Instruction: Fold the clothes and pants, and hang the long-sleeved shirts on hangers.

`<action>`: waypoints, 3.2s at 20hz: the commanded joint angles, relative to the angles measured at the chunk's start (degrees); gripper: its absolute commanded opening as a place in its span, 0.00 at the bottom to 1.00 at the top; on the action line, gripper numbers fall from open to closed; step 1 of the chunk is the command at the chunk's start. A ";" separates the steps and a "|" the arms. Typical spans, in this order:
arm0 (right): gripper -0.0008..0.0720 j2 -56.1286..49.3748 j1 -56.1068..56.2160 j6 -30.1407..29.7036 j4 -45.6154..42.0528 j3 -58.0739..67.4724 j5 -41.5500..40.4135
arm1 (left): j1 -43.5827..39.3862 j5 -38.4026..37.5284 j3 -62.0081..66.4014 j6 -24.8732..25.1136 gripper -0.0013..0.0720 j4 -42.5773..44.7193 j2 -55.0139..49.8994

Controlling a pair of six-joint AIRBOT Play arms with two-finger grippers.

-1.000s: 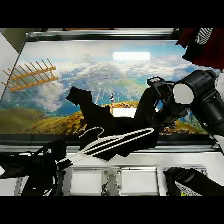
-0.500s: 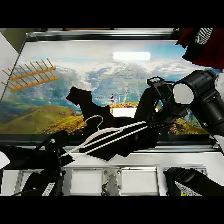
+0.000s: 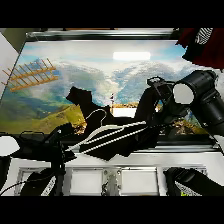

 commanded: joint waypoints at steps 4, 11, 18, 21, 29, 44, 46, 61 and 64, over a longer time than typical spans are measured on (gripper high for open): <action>0.04 -0.04 0.04 0.02 0.00 0.00 0.02 | -0.04 2.40 -0.42 2.40 0.03 -0.24 -0.46; 0.04 -0.07 0.04 -0.39 0.04 0.00 -0.02 | -0.04 7.21 -0.42 3.85 0.03 -3.87 -0.50; 0.04 0.07 0.02 -0.44 -1.05 0.04 -2.01 | -0.04 4.44 -0.42 4.46 0.03 -4.28 -4.07; 0.04 0.09 0.02 -0.20 -1.53 0.15 -2.43 | -0.04 6.45 -0.42 4.44 0.03 -4.26 -7.08; 0.04 0.09 0.07 -0.20 -1.03 2.51 -5.73 | -0.04 10.64 -0.42 7.52 0.03 -4.83 -11.39; 0.04 0.17 2.69 0.87 -0.13 5.31 -20.57 | -0.02 16.70 -0.42 16.83 0.03 -8.26 -13.14; 0.04 0.48 2.47 1.16 -5.11 6.14 -17.92 | -0.02 17.05 -0.42 16.83 0.03 -6.69 -10.29; 0.04 1.88 1.86 1.95 -5.60 6.45 -18.64 | -10.01 29.14 -0.39 18.29 0.03 -10.47 -17.27; 0.04 3.56 1.86 1.97 -5.57 6.54 -18.64 | -8.92 30.49 -0.42 18.32 0.03 -12.94 -19.85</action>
